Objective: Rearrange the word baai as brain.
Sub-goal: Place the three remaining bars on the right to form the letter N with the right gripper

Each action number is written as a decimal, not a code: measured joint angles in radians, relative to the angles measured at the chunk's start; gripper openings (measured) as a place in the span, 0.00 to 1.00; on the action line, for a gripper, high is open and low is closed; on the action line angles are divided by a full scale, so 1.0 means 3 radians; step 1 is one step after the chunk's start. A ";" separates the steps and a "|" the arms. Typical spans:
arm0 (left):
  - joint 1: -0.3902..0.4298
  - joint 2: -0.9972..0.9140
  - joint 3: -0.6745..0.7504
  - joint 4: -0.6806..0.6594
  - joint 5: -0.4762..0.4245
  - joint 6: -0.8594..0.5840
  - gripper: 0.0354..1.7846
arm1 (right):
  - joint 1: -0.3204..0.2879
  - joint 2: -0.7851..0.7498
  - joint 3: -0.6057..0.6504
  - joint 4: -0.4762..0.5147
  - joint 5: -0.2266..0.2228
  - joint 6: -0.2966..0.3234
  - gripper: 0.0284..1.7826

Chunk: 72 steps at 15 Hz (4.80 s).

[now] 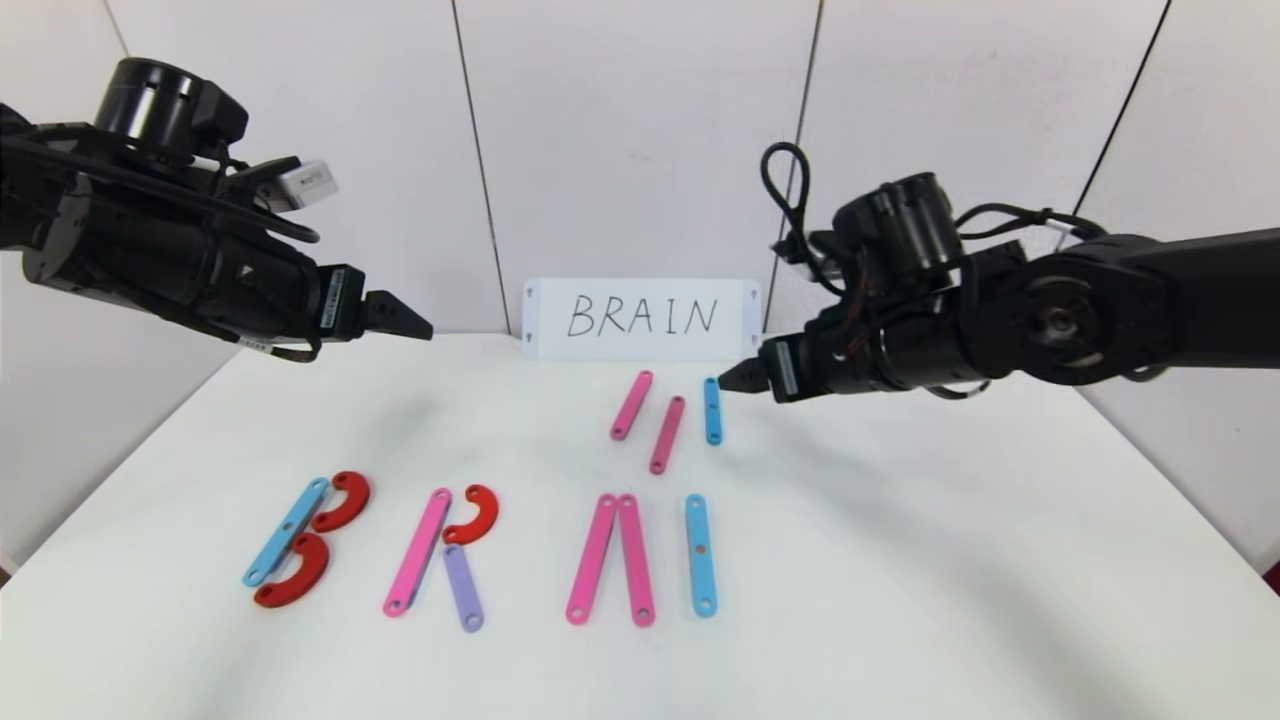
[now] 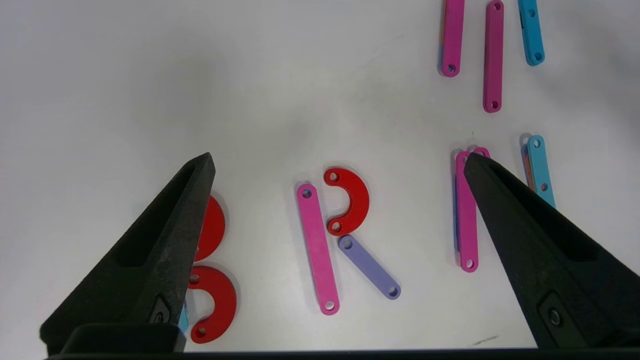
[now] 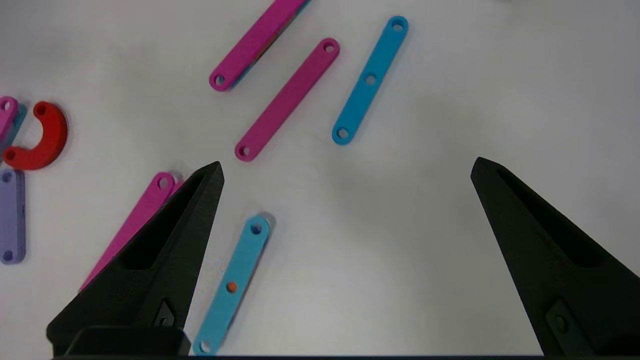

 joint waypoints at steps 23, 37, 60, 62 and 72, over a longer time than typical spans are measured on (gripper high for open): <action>-0.0091 0.0012 0.0026 0.0002 -0.0021 0.0048 0.97 | 0.0421 0.1767 -0.1628 -0.0421 -0.0196 0.0054 0.97; -0.0150 0.0006 0.0054 0.0000 -0.0019 0.0046 0.97 | 0.0430 0.2059 -0.1635 -0.0894 -0.0212 0.0003 0.97; -0.0150 0.0013 0.0054 0.0000 -0.0019 0.0048 0.97 | 0.0431 0.2123 -0.1636 -0.0905 -0.0211 -0.0007 0.16; -0.0150 0.0011 0.0052 0.0000 -0.0019 0.0048 0.97 | 0.0438 0.2104 -0.1636 -0.0899 -0.0211 -0.0002 0.16; -0.0145 -0.0031 0.0043 0.0000 -0.0019 0.0046 0.97 | 0.0279 0.1381 -0.1137 -0.0906 -0.0206 0.0043 0.16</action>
